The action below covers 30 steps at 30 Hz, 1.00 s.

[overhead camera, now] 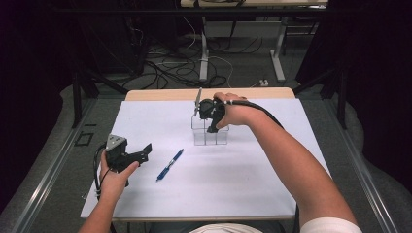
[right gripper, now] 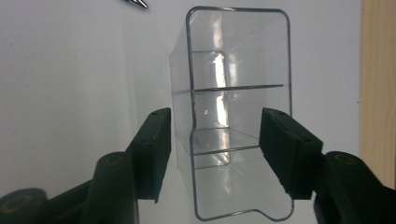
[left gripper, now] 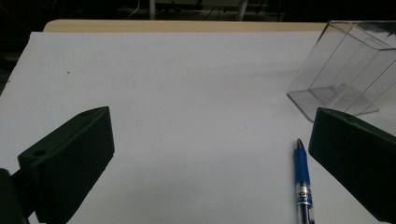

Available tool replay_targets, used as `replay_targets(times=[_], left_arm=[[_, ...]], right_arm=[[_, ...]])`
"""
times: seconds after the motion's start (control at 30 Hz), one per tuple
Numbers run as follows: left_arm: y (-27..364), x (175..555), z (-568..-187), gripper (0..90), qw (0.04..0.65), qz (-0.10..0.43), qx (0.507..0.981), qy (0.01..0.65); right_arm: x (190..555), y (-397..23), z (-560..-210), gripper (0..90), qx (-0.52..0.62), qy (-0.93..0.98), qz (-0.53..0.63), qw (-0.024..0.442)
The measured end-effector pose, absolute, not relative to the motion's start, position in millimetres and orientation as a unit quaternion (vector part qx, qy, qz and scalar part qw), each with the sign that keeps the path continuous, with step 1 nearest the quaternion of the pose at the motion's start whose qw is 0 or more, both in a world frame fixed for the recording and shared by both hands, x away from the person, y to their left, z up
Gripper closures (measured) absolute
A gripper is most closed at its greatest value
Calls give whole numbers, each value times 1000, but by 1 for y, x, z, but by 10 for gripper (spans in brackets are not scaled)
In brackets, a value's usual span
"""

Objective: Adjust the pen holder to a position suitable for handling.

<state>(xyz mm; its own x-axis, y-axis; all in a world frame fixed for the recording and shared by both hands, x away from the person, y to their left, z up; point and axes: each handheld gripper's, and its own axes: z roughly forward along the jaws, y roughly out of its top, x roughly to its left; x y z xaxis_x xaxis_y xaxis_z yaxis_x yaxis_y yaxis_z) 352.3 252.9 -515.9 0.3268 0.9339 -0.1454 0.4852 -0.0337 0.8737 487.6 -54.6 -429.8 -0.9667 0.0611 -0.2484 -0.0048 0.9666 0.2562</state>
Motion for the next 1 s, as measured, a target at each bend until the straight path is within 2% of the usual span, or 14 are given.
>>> replay_targets(times=[0.13,0.23,0.37,0.63,0.7,0.8,1.0], left_arm=[[253,353,-516,1,455,246,676,525],[253,352,-516,1,455,246,676,525],[253,351,-515,1,454,247,678,523],[253,352,-515,1,454,248,678,522],[253,351,-515,1,454,247,678,522],[252,351,-515,1,456,246,676,524],[252,351,-515,1,452,246,680,522]], right_arm=[[482,-55,-428,380,23,981,132,142],[480,-56,-427,343,40,975,141,169],[475,-58,-424,335,76,972,150,166],[462,-64,-410,235,143,951,193,192],[460,-68,-407,188,170,944,206,191],[453,-83,-403,187,227,926,216,209],[439,-112,-402,171,295,897,265,195]])
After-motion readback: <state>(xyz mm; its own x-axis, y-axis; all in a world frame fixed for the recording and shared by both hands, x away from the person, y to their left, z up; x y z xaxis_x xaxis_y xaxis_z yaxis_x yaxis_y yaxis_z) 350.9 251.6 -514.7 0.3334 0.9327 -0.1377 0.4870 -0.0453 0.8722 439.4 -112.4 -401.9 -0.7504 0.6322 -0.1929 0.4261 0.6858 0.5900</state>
